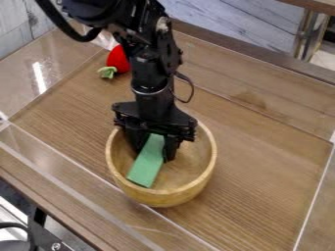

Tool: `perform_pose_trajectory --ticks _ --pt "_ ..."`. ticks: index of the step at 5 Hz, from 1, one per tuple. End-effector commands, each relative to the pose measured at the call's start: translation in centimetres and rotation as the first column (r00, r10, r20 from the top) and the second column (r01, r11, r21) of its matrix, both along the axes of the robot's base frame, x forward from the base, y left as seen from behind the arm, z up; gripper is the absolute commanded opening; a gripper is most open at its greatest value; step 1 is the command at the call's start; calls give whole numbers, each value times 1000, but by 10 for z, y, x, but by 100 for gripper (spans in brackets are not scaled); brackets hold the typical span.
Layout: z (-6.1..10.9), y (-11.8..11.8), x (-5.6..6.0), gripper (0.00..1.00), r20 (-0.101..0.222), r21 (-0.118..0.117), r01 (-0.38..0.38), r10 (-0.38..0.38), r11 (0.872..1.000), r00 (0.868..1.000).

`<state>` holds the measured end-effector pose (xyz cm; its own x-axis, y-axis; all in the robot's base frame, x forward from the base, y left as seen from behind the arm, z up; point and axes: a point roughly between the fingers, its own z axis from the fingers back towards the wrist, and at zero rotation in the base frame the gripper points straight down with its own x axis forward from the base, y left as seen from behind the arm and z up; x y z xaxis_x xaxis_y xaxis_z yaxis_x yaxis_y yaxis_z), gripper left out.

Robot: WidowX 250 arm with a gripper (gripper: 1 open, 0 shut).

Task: Remove the green stick from the brown bowl and put it on the table

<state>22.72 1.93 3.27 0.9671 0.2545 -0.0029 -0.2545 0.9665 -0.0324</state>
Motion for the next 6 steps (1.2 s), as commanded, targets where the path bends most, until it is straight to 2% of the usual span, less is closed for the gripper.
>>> perform_pose_trajectory --ticks 1,3,5,6 --pt "11 -4 7 0 39 8 18 -19 1000 999" --pt "0 -5 5 0 37 7 72 -72 997 997" --pt "-12 -5 24 0 35 7 21 -22 1000 999" --pt "-17 -1 25 0 35 8 -14 14 1000 999"
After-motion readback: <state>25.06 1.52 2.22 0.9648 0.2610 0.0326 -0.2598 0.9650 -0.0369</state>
